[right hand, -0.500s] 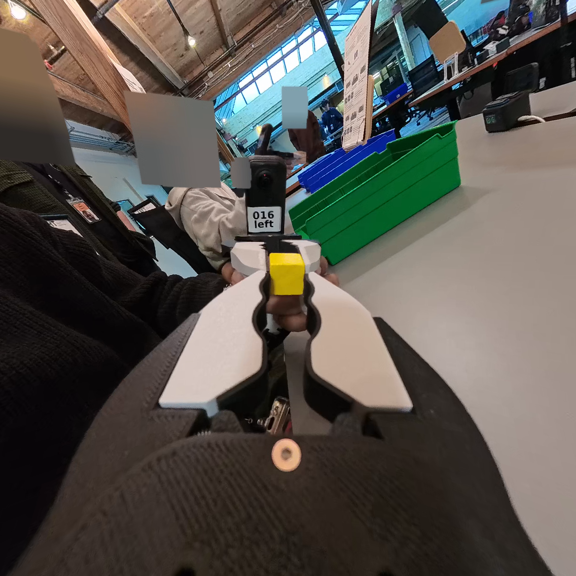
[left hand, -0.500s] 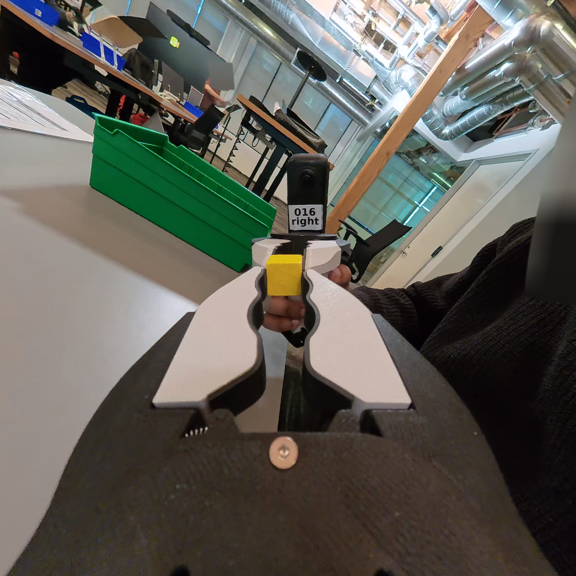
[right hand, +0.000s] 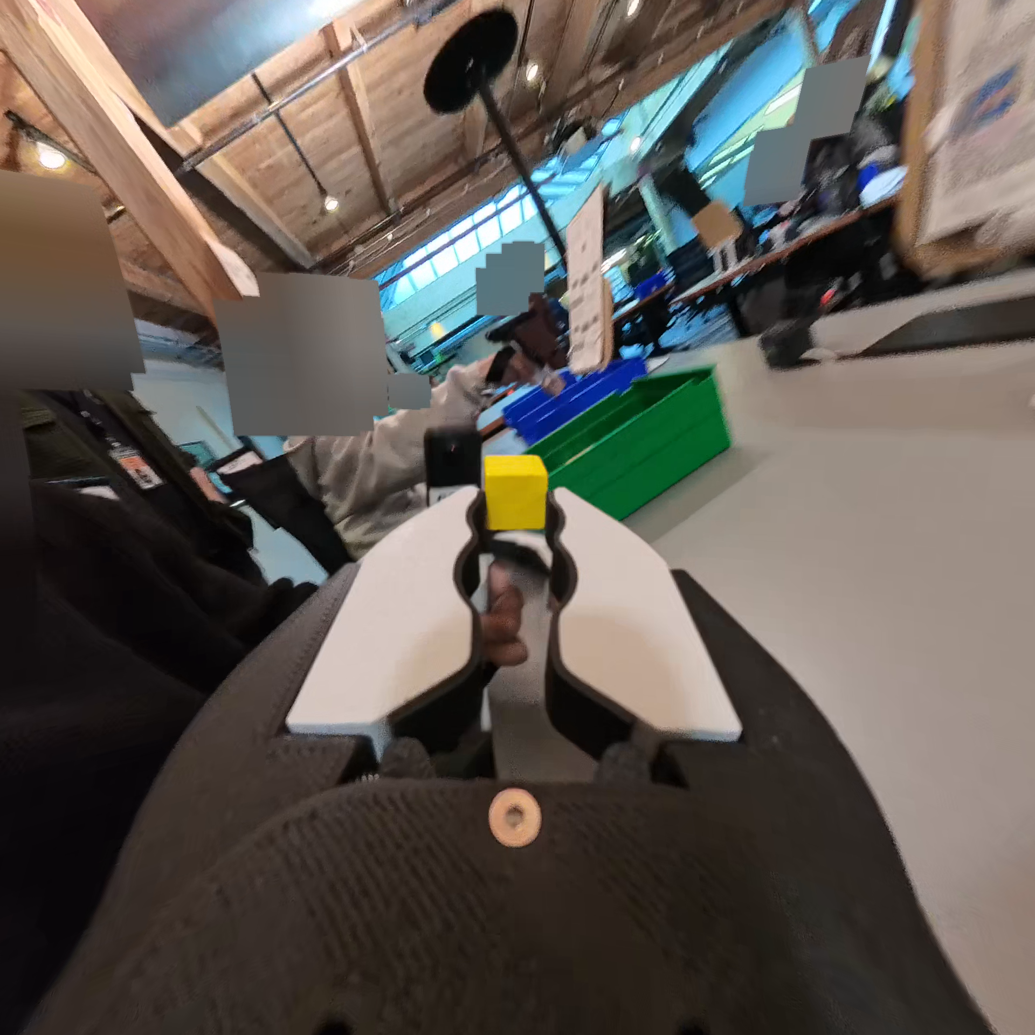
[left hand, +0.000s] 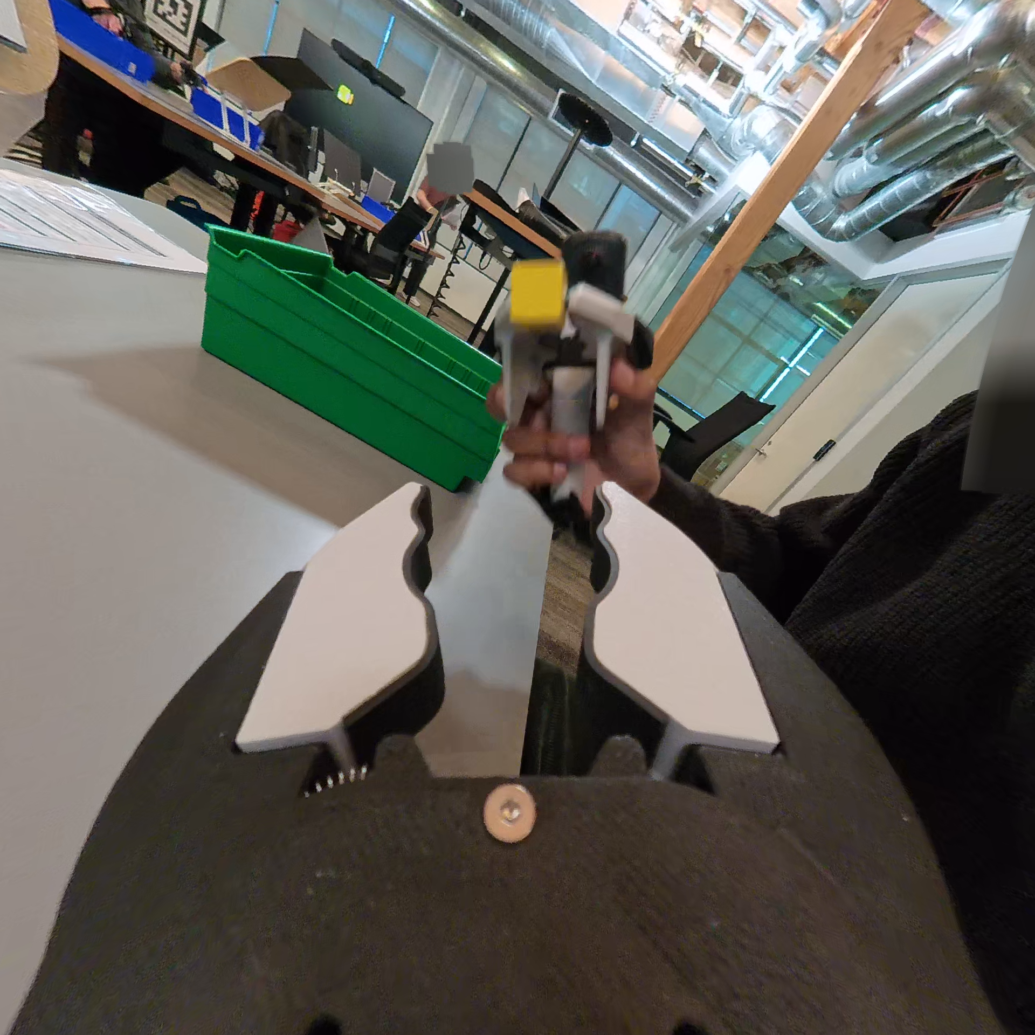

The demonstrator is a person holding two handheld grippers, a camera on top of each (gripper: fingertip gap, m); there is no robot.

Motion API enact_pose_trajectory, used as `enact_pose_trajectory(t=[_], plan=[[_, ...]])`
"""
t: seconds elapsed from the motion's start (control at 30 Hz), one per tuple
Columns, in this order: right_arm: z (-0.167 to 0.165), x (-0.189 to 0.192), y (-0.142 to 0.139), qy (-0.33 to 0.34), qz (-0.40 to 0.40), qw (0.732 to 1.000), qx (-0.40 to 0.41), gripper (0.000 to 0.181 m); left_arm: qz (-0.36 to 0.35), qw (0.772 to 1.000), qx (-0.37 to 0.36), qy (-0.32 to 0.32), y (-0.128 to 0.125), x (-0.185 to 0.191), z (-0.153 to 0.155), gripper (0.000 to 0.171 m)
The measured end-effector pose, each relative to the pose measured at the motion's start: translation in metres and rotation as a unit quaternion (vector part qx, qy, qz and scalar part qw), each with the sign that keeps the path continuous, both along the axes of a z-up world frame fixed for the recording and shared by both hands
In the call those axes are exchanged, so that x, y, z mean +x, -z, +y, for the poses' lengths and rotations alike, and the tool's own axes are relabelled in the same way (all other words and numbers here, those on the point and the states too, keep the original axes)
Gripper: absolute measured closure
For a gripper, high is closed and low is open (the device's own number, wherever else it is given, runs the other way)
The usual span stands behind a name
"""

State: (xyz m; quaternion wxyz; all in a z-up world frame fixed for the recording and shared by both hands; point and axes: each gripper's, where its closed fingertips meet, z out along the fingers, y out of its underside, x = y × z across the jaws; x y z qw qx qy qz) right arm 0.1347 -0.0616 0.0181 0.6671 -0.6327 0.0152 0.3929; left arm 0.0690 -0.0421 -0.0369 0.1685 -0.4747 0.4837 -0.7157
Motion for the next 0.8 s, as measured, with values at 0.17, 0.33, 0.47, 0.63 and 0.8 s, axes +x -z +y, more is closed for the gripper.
enact_pose_trajectory(t=[0.17,0.33,0.47,0.63,0.8], plan=[[-0.041,0.118,-0.030,0.125,-0.198,0.970,-0.066,0.160,0.019,1.000,0.009,0.003,0.010,0.003,0.001,0.118],[-0.066,0.225,0.007,0.114,-0.374,0.900,-0.192,0.160,0.031,0.999,0.002,0.028,0.011,0.004,-0.013,0.121],[-0.076,0.257,0.078,-0.007,-0.507,0.809,-0.297,0.160,0.045,0.997,0.051,0.019,0.019,0.010,-0.025,0.122],[-0.067,0.242,0.135,-0.153,-0.580,0.731,-0.327,0.160,0.062,0.996,0.071,-0.001,0.028,0.013,-0.032,0.122],[-0.068,0.248,0.175,-0.226,-0.647,0.639,-0.348,0.160,0.091,0.995,0.050,-0.007,0.035,0.016,-0.034,0.122]])
